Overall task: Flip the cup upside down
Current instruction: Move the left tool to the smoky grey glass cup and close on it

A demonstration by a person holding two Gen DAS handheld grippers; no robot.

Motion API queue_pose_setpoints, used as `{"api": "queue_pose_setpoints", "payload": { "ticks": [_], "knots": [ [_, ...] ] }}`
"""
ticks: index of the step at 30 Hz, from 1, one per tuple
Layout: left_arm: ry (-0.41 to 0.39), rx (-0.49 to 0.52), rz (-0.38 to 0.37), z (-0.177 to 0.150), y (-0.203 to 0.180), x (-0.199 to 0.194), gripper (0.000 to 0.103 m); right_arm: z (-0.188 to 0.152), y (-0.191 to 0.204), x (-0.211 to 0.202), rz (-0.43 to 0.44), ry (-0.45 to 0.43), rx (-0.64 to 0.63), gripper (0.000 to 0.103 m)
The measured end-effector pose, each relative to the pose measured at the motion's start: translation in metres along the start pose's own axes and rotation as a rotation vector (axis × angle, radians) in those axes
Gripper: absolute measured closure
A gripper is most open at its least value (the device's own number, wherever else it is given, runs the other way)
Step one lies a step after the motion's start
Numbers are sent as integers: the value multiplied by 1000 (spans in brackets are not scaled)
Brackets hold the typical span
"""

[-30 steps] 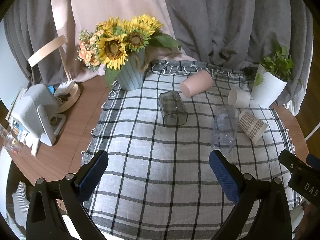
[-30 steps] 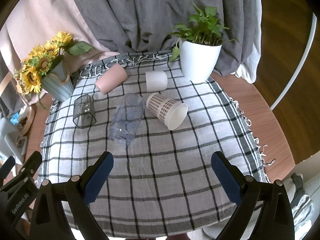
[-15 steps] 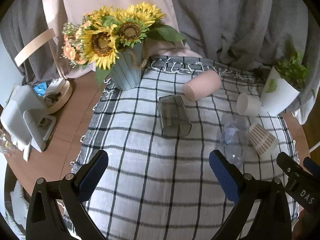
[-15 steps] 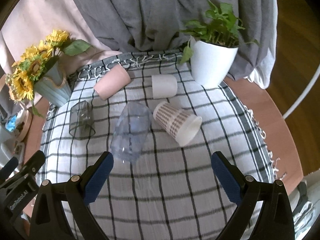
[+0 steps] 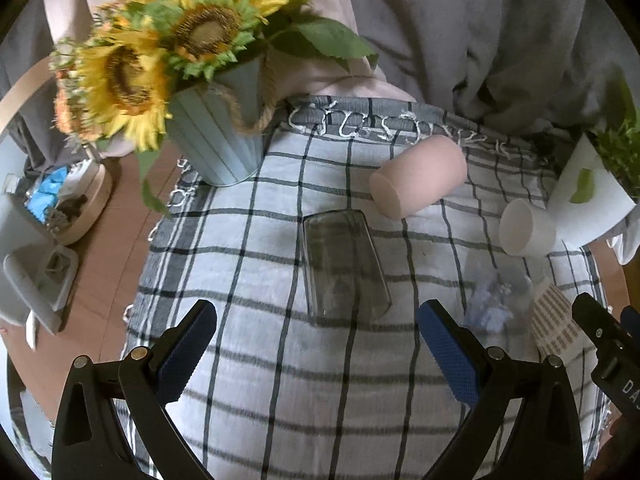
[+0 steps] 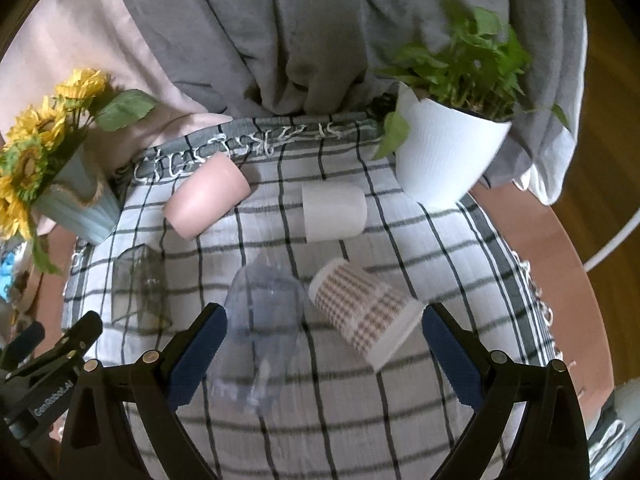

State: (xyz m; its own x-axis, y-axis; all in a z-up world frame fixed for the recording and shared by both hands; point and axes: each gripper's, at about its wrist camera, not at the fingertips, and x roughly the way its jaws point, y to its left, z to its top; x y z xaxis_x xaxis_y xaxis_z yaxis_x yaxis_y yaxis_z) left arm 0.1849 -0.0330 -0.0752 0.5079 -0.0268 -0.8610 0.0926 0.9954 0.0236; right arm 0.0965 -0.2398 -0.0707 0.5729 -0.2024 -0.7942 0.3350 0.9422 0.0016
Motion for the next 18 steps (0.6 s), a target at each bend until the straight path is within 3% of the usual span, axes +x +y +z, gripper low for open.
{"api": "queue_pose_setpoints", "payload": {
  "ticks": [18],
  "knots": [
    [99,-7,23,29,-14,85,0,30,16,47,-32,36,-37,4]
  ]
}}
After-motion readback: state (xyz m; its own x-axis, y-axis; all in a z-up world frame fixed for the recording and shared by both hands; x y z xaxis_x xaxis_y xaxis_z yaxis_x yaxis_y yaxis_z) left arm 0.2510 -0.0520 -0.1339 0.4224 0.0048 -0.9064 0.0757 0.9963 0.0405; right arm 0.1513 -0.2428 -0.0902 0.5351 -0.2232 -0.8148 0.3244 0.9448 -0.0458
